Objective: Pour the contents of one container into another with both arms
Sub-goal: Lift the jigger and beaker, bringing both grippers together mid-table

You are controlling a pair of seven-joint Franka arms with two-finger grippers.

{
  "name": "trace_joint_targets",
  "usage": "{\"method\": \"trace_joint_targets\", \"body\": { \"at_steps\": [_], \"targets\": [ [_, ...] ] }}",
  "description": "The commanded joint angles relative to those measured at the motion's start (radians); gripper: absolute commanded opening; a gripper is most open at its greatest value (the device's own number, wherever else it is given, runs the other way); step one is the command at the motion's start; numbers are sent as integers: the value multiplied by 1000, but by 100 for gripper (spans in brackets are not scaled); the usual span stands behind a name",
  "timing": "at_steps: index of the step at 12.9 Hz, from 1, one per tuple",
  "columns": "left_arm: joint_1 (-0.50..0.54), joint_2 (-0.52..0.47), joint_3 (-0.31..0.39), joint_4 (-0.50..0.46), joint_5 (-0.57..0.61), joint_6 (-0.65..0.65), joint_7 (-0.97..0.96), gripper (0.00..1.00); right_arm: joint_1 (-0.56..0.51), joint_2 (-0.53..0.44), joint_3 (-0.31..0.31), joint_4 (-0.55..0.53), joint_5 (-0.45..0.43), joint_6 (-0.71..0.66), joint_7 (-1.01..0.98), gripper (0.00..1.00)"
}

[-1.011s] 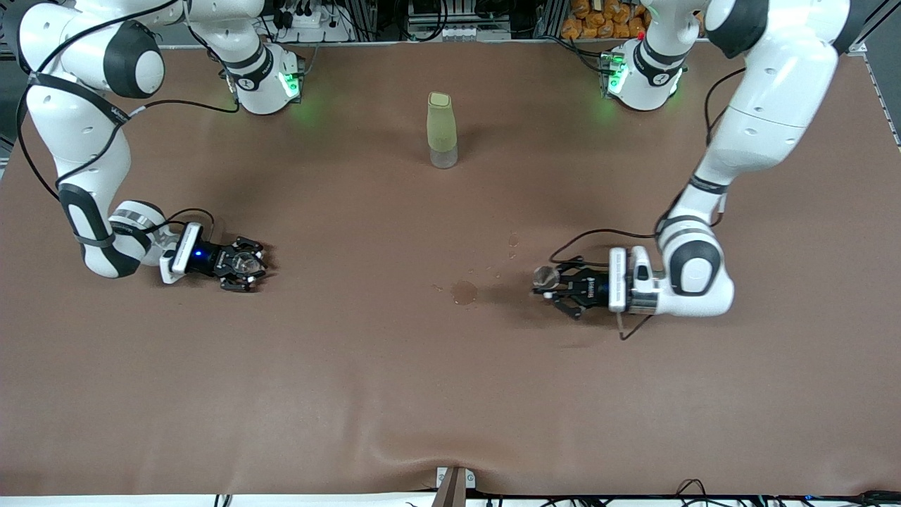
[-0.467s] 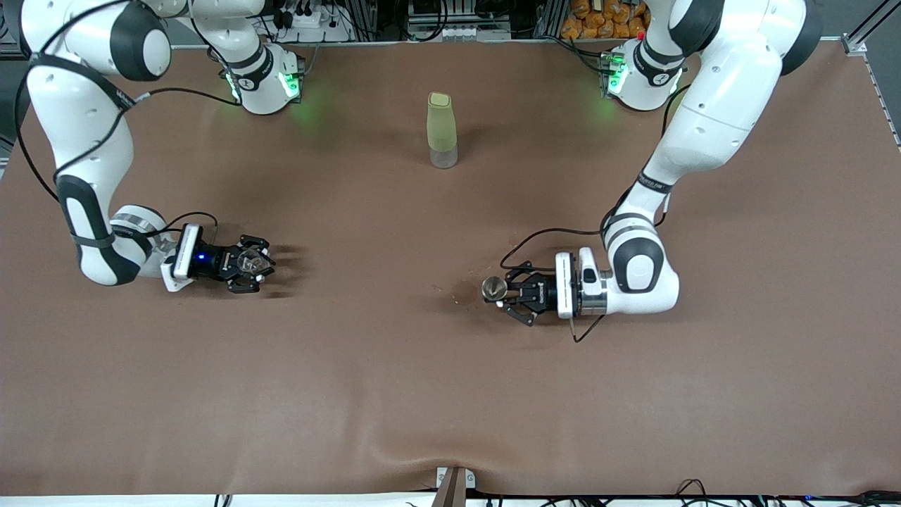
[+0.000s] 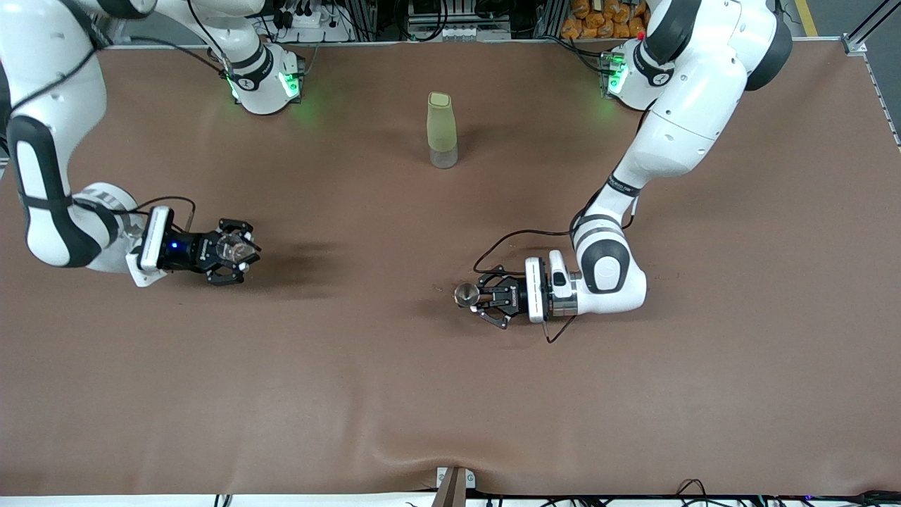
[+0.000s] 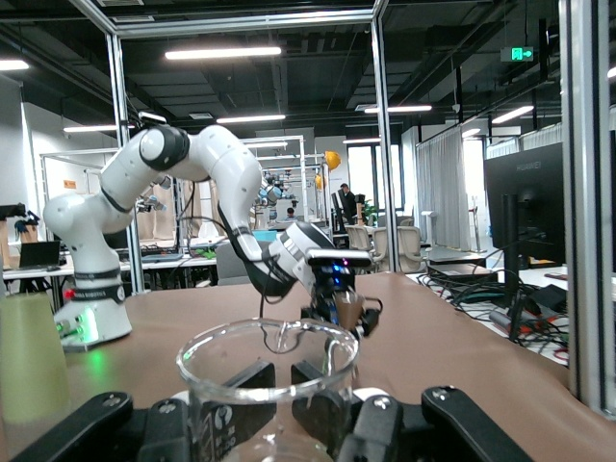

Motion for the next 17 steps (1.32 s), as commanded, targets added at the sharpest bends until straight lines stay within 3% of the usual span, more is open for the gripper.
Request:
{"method": "trace_joint_targets", "body": {
  "at_steps": [1, 4, 8, 11, 17],
  "targets": [
    [-41, 0, 9, 22, -53, 57, -18, 0, 48, -205, -11, -161, 8, 92, 93, 0],
    [-66, -2, 9, 26, -95, 77, -15, 0, 86, -322, -11, -225, 10, 137, 184, 0],
    [-78, -2, 9, 28, -104, 95, -11, 0, 193, -327, -10, -226, 71, 184, 204, 0],
    [-81, -2, 10, 42, -104, 98, 0, 0, 313, -318, -8, -225, 163, 266, 207, 0],
    [-86, -3, 9, 46, -128, 98, 119, 0, 551, -264, -2, -177, 443, 450, 204, 0]
  ]
}}
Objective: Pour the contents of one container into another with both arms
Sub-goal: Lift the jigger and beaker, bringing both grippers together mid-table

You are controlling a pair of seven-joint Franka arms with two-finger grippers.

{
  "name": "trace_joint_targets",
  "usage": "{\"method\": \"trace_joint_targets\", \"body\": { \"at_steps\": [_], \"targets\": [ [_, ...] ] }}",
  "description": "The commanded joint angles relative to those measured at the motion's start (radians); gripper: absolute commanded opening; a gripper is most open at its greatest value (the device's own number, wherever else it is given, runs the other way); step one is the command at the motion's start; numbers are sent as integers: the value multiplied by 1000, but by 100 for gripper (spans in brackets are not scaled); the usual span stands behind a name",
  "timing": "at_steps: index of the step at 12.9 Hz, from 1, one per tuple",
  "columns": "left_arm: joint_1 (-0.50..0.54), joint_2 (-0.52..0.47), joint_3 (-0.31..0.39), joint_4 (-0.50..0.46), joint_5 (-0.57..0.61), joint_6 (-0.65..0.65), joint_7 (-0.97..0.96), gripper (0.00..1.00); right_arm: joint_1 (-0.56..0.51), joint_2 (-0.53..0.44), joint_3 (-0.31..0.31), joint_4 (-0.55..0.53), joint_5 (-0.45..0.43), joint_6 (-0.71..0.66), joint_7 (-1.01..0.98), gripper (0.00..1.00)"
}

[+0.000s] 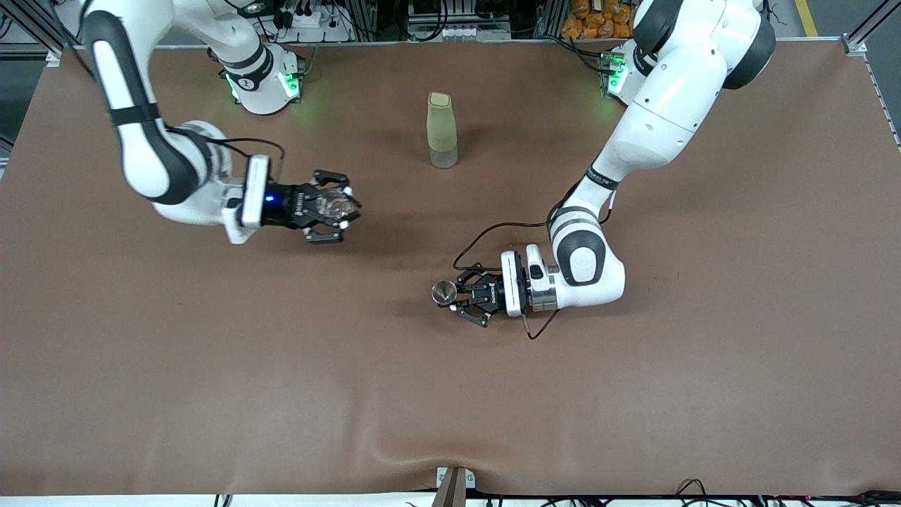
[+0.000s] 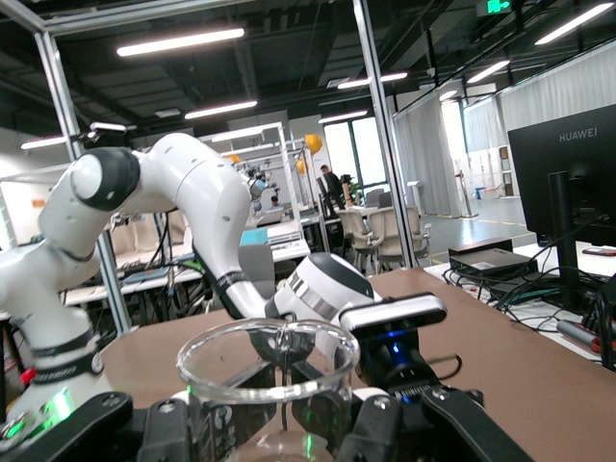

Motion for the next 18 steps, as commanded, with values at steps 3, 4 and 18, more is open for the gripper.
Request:
{"method": "trace_joint_targets", "body": {
  "at_steps": [3, 4, 18],
  "targets": [
    [-18, 1, 9, 5, -86, 18, 83, 0, 109, 105, -9, 112, 183, 46, 6, 0],
    [-22, 1, 9, 2, -99, 18, 93, 0, 131, 128, -9, 141, 214, 70, 4, 0],
    [-22, 3, 4, -16, -133, 17, 127, 0, 224, 416, -8, 459, 404, 181, 2, 0]
  ]
}}
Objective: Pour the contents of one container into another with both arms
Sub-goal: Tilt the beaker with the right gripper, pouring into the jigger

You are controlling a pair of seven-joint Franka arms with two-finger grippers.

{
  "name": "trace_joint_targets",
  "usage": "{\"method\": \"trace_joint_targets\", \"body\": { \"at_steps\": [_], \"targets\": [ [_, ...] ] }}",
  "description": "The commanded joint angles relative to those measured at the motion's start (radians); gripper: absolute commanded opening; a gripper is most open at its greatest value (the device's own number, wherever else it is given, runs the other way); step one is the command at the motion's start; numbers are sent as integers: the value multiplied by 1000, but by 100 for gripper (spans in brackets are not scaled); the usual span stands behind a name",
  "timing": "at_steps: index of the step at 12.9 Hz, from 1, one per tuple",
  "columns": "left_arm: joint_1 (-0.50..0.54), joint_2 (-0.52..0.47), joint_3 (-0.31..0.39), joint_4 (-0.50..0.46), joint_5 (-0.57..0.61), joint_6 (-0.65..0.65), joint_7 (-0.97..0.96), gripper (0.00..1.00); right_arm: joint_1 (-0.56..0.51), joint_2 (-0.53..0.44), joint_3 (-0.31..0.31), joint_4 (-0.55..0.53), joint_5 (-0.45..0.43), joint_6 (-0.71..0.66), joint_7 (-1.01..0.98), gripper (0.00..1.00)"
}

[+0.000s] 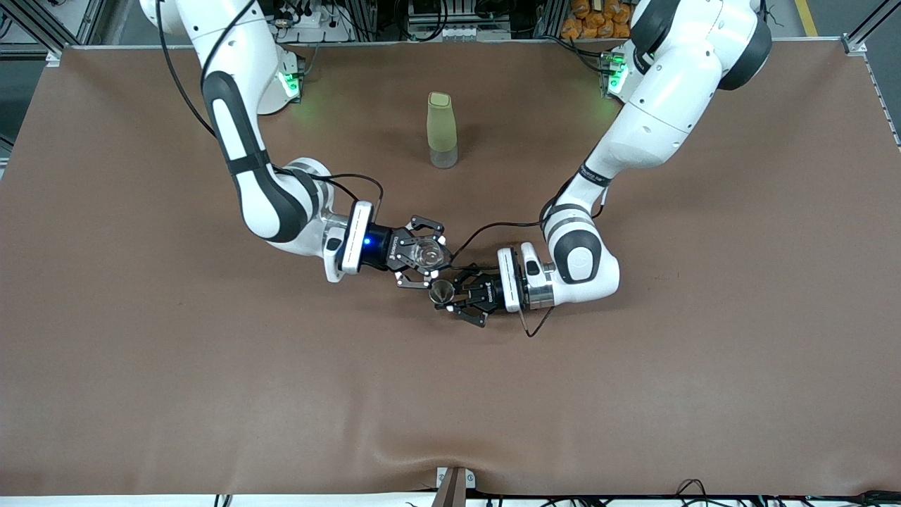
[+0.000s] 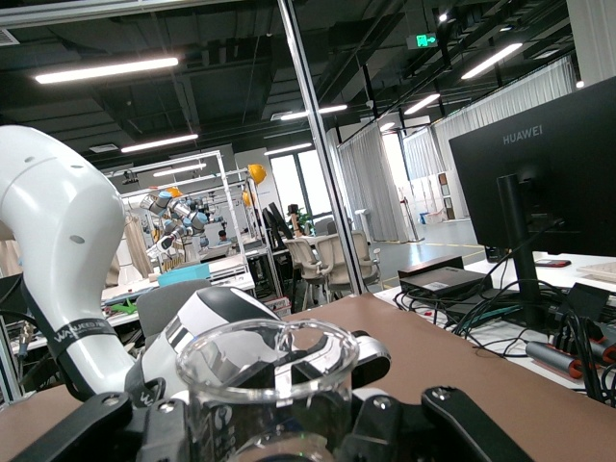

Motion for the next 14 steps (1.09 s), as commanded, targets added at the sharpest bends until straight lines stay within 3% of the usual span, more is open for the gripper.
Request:
{"method": "trace_joint_targets", "body": {
  "at_steps": [1, 9, 14],
  "targets": [
    [-9, -3, 4, -5, -40, 11, 27, 0, 27, 60, -8, 56, 58, 15, 3, 0],
    [-9, -5, 2, -13, -42, 8, 21, 0, 32, 74, 22, 44, 72, 10, 3, 0],
    [-9, -2, 2, -13, -55, 8, 17, 0, 17, 54, 38, 24, 72, 13, 127, 0]
  ]
}}
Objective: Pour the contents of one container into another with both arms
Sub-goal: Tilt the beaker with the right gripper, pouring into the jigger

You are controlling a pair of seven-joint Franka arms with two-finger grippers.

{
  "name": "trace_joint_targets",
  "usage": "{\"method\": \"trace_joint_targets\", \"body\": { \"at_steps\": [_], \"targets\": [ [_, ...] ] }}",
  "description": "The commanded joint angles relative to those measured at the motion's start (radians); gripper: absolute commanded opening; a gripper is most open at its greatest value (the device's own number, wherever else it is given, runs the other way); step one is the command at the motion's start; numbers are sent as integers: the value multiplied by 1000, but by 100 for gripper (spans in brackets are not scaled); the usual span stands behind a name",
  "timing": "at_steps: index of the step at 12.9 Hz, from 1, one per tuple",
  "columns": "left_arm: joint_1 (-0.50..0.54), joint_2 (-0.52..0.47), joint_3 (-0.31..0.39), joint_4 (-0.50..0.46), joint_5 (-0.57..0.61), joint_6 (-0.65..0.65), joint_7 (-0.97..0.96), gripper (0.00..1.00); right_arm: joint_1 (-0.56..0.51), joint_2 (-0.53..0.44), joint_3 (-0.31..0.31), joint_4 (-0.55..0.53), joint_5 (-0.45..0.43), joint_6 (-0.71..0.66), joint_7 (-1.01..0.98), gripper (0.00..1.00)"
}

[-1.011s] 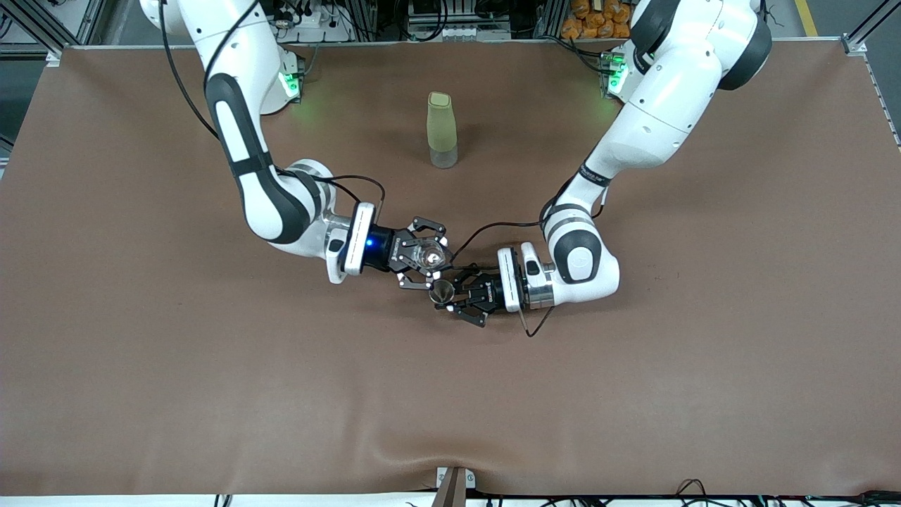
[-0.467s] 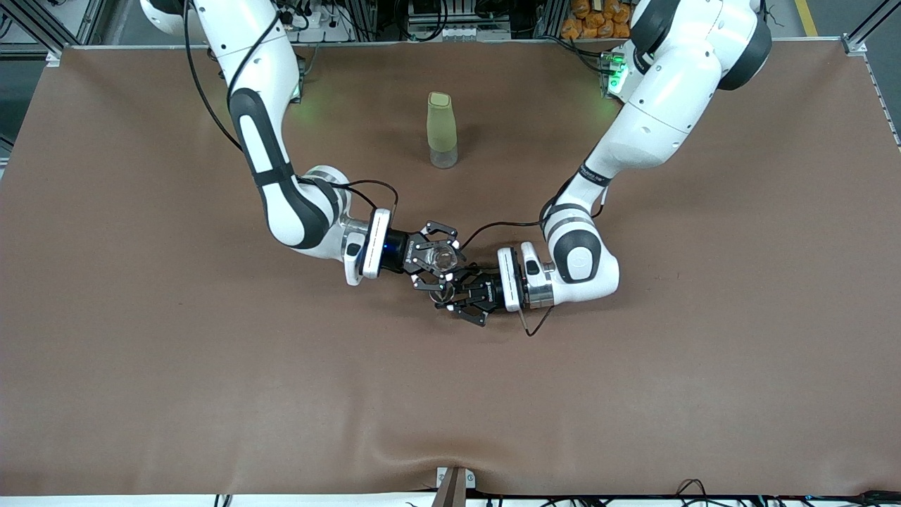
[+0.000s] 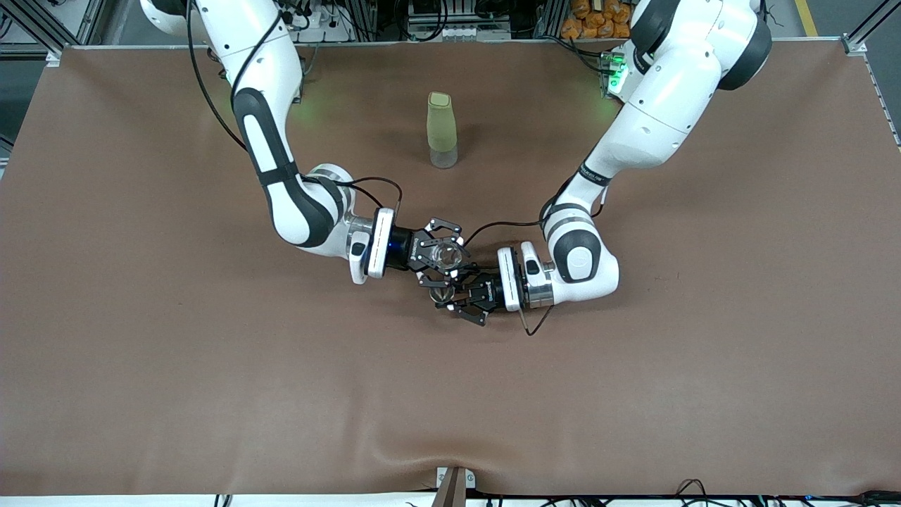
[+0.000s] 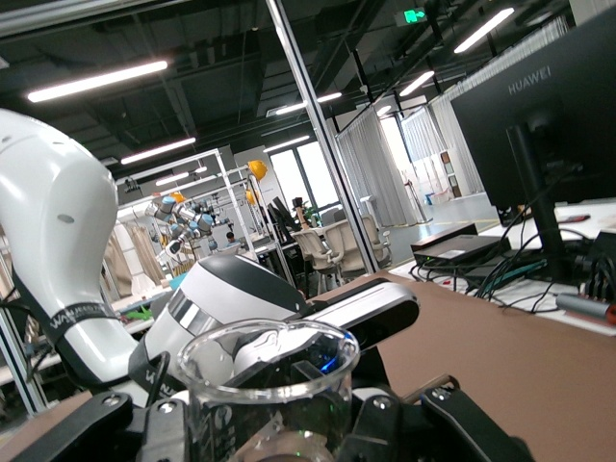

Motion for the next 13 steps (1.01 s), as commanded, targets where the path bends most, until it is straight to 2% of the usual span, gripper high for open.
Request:
{"method": "trace_joint_targets", "body": {
  "at_steps": [1, 13],
  "targets": [
    [-9, -2, 3, -2, -42, 8, 17, 0, -15, -14, 17, -6, 23, 9, 75, 0],
    [-9, -7, 1, -11, -40, 5, 0, 0, -15, -54, 17, -47, 22, 12, 400, 0]
  ]
}}
